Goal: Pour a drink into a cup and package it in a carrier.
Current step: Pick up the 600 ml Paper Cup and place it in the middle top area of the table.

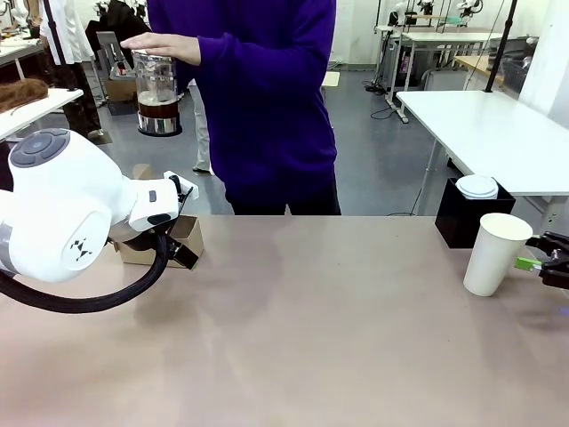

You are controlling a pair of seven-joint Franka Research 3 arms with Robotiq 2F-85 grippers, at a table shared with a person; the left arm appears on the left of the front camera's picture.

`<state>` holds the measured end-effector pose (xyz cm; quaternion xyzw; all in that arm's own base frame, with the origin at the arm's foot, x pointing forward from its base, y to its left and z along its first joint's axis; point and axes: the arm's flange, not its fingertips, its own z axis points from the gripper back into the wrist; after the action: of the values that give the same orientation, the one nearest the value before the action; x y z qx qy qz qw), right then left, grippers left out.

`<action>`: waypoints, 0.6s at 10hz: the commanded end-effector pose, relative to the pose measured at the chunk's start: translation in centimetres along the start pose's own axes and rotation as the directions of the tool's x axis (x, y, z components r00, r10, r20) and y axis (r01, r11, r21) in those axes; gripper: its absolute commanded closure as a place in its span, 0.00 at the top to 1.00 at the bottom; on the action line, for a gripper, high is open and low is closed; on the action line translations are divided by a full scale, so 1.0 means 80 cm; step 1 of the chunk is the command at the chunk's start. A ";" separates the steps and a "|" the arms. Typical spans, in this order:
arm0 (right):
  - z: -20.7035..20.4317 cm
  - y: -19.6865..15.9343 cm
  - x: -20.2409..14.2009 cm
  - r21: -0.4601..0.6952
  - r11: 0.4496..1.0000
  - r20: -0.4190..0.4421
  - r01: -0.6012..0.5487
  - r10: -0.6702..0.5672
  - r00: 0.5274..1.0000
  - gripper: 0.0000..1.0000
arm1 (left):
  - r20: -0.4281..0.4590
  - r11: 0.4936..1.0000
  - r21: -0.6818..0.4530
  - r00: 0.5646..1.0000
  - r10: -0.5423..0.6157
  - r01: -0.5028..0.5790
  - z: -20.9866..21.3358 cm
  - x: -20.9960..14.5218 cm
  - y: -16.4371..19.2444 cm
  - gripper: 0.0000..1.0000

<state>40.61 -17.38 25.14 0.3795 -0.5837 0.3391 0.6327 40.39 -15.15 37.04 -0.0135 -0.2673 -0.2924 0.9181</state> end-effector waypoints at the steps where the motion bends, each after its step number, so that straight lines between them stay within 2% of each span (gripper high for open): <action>1: -0.019 -0.002 -0.006 -0.019 0.999 0.021 -0.032 0.032 0.999 1.00 | 0.001 1.000 -0.001 1.000 0.001 -0.001 0.000 0.000 0.000 1.00; 6: -0.055 -0.015 -0.028 0.004 1.000 0.005 0.004 -0.004 1.000 1.00 | 0.001 1.000 -0.001 1.000 0.001 -0.001 0.000 0.000 0.000 1.00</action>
<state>42.48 -14.64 23.07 0.3967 -0.5777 0.3320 0.6315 40.39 -15.15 37.05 -0.0135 -0.2673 -0.2925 0.9181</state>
